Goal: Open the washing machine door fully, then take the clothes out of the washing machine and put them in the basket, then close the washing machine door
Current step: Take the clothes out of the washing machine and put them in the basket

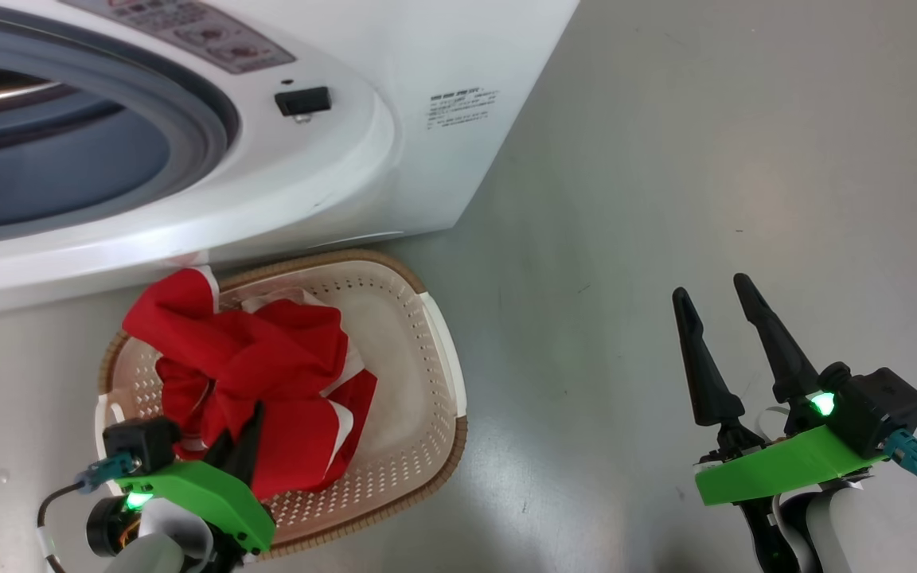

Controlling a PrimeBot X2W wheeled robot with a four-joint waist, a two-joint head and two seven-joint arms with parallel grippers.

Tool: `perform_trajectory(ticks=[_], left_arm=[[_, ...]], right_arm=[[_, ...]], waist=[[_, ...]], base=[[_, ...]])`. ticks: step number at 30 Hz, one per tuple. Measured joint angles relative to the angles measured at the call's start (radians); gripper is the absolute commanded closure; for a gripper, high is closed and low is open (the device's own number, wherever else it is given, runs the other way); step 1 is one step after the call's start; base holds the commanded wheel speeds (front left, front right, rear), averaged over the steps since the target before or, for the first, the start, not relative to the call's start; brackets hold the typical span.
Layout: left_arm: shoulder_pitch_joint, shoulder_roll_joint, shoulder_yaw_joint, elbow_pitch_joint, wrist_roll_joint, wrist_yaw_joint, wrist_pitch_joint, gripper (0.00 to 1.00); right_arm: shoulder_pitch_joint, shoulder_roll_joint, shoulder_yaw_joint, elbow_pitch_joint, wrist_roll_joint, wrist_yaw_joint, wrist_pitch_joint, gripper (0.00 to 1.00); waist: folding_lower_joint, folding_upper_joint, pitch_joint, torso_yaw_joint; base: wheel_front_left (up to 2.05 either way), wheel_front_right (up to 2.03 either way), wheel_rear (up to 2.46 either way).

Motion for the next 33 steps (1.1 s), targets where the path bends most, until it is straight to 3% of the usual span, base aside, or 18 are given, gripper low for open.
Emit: perform_trajectory(ticks=[1,14,33], left_arm=[[0.000,0.000,0.004,0.000,0.004,0.000,0.000,0.00],[0.025,-0.022,0.124,-0.034,0.073,0.000,0.000,0.00],[0.202,-0.074,0.401,-0.222,0.323,0.000,0.000,0.00]], right_arm=[[0.000,0.000,0.000,0.000,0.000,0.000,0.000,0.00],[0.000,0.000,0.000,0.030,0.000,0.000,0.000,0.00],[0.050,0.000,0.003,0.082,0.009,0.000,0.000,0.00]], waist=[[0.0000,0.0000,-0.002,0.001],[0.0000,0.0000,-0.080,0.015],[0.0000,0.0000,-0.282,0.039]], base=[[0.00,0.00,0.00],[0.00,0.00,0.00],[0.00,0.00,0.00]])
